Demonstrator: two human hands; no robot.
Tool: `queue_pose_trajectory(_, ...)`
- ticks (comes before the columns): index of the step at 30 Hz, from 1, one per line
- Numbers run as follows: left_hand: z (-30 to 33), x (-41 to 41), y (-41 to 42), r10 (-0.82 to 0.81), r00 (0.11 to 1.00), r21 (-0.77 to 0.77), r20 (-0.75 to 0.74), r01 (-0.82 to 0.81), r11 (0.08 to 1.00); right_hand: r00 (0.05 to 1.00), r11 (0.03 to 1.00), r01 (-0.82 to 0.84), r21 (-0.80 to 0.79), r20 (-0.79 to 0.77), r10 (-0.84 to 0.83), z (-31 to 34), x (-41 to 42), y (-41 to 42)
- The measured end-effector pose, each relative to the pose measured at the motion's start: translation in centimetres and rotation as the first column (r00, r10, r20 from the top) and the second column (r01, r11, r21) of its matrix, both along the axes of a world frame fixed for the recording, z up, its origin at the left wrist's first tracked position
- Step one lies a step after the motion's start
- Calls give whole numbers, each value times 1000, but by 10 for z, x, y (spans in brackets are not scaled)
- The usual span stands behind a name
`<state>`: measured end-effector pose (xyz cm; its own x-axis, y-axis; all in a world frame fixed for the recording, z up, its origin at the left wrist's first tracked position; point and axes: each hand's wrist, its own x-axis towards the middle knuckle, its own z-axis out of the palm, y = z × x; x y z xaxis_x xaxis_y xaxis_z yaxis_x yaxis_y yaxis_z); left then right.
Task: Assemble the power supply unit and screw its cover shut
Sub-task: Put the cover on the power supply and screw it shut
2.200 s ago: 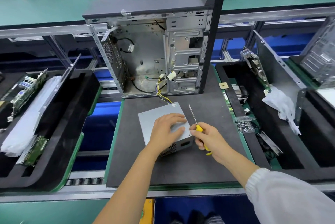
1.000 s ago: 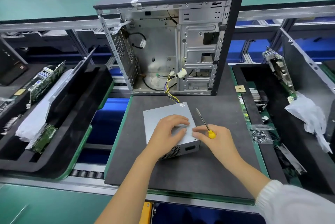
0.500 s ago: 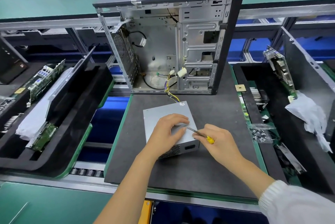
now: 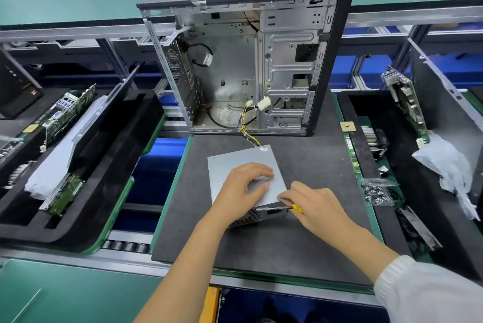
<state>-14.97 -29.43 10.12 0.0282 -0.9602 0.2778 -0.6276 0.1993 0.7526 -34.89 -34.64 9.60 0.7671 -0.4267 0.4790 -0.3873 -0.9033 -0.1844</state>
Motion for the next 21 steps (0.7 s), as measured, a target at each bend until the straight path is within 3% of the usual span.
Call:
queue_pose_trajectory(4,0,0,0,0,1000,5,4,0,1000,1000,1000,-2,31,10,2,0,-3,1)
queue_pose_trajectory(10,0,1,1,-4,1000,7,-3,4,1000,998,996,-20,-89,-54,15,-3,-4,0)
queue_pose_trajectory(14,0,1,0,-5,1000,9,-5,5,1000,998,995,-66,-80,-19,65,-3,-8,0)
queue_pose_trajectory(16,0,1,0,-6,1000,11,-4,6,1000,998,994,-33,100,55,27,-3,-5,0)
queue_pose_trajectory(19,0,1,0,-8,1000,3,0,8,1000,977,902,37,431,174,-123,-6,1,-2)
queue_pose_trajectory(21,1,1,0,-8,1000,0,-3,8,1000,969,871,55,488,184,-164,-8,3,-2)
